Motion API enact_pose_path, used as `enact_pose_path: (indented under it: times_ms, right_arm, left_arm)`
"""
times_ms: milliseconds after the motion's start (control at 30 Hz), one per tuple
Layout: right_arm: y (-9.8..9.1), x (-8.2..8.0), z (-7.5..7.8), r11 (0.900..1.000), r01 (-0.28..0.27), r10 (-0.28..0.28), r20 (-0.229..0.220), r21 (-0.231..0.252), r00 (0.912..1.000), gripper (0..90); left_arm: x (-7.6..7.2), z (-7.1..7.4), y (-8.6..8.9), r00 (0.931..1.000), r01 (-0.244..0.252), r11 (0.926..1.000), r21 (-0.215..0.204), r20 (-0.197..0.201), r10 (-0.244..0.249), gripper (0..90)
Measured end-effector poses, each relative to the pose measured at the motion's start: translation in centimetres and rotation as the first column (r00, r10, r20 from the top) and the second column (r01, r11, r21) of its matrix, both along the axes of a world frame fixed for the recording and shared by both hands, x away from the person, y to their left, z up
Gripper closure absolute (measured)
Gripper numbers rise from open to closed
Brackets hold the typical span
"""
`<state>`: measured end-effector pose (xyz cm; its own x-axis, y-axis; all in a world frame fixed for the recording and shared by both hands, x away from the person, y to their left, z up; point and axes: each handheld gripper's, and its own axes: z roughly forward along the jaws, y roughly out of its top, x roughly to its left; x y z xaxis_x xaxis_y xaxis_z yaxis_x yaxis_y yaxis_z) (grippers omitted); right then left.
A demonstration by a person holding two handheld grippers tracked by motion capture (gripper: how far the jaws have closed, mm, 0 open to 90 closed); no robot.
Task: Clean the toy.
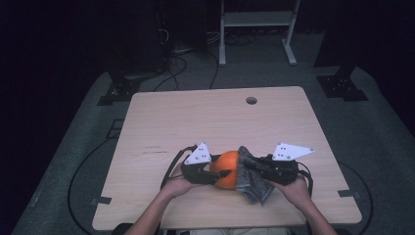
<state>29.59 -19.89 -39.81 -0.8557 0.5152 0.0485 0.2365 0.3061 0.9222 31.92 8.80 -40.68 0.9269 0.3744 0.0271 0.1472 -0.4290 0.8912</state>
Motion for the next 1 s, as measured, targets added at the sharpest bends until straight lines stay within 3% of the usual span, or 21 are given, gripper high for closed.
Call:
enact_pose_path:
  times_ms: [67,167,267,400,433,500,533,567,600,633,700,733,767,800,833,967,1000]
  right_arm:
    - [-0.4,0.1,-0.1,0.9998,0.019,-0.019,-0.018,-0.002,0.9996,79.6]
    - [-0.4,0.2,0.5,0.9980,0.012,-0.011,-0.011,0.061,0.9999,79.6]
    - [0.7,0.7,1.1,0.9973,-0.005,0.005,0.001,0.074,1.0000,79.5]
    - [1.8,1.6,0.3,0.9999,-0.006,0.007,-0.018,0.012,0.9998,79.5]
    - [1.7,1.7,0.0,0.9999,-0.010,0.011,-0.031,0.010,0.9995,79.6]
    - [1.2,1.4,-0.6,0.9999,-0.013,0.013,-0.046,-0.003,0.9989,79.4]
    - [0.9,1.2,-0.8,0.9997,-0.021,0.020,-0.051,-0.012,0.9985,79.4]
    - [0.5,0.9,-1.1,0.9995,-0.027,0.026,-0.062,-0.017,0.9977,79.3]
    - [0.1,0.6,-1.3,0.9993,-0.030,0.029,-0.070,-0.021,0.9971,79.3]
    - [-0.3,0.3,-1.5,0.9989,-0.036,0.034,-0.075,-0.030,0.9966,79.3]
    - [-0.8,-0.1,-1.9,0.9976,-0.039,0.034,-0.078,-0.058,0.9964,79.2]
    - [-1.0,-0.2,-1.9,0.9970,-0.035,0.030,-0.083,-0.069,0.9961,79.3]
    - [-1.3,-0.4,-2.0,0.9961,-0.031,0.024,-0.083,-0.083,0.9963,79.2]
    - [-1.6,-0.6,-1.9,0.9961,-0.026,0.019,-0.085,-0.084,0.9962,79.2]
    - [-1.8,-0.8,-1.6,0.9973,-0.024,0.018,-0.085,-0.070,0.9962,79.2]
    - [-1.1,-1.4,-0.1,0.9980,-0.063,0.062,-0.056,-0.002,0.9965,79.2]
    - [-0.7,-1.4,0.0,0.9973,-0.073,0.072,-0.052,-0.012,0.9960,79.2]
  left_arm:
    - [0.1,0.3,0.3,0.9993,-0.032,0.9995,0.003,0.020,0.032,45.4]
    - [-0.1,0.6,0.1,0.9932,-0.096,0.9949,0.031,0.069,0.093,45.1]
    - [-0.3,0.2,-0.7,0.9895,-0.116,0.9884,0.098,0.098,0.106,44.1]
    - [-0.8,-0.3,-1.5,0.9960,-0.061,0.9906,0.122,0.072,0.052,37.5]
    - [-0.8,-0.2,-1.5,0.9984,-0.032,0.9917,0.125,0.050,0.026,34.9]
    - [-0.5,0.2,-0.7,0.9975,0.052,0.9969,0.059,-0.050,-0.050,34.0]
    - [-0.2,0.4,-0.3,0.9902,0.097,0.9950,0.025,-0.104,-0.094,31.9]
    - [-0.2,0.4,-0.3,0.9902,0.097,0.9950,0.025,-0.104,-0.094,31.6]
    - [0.0,0.7,0.2,0.9929,0.086,0.9959,-0.029,-0.080,-0.088,31.6]
    - [0.1,0.7,0.1,0.9938,0.080,0.9960,-0.040,-0.075,-0.083,31.1]
    - [0.2,0.4,-0.3,0.9987,0.030,0.9993,-0.022,-0.041,-0.031,31.1]
    - [0.3,0.1,-0.6,0.9994,0.009,0.9999,0.014,-0.035,-0.008,32.7]
    - [0.5,-0.3,-0.8,0.9986,0.006,0.9991,0.042,-0.053,-0.004,34.8]
    - [0.5,-0.8,-1.0,0.9958,0.015,0.9991,0.040,-0.091,-0.012,35.9]
    - [0.4,-1.1,-1.1,0.9942,0.031,0.9986,0.042,-0.104,-0.027,37.1]
    - [-0.6,-1.5,-2.0,0.9924,0.093,0.9903,0.104,-0.090,-0.084,38.9]
    - [-0.6,-1.5,-2.0,0.9908,0.104,0.9880,0.114,-0.098,-0.093,39.1]
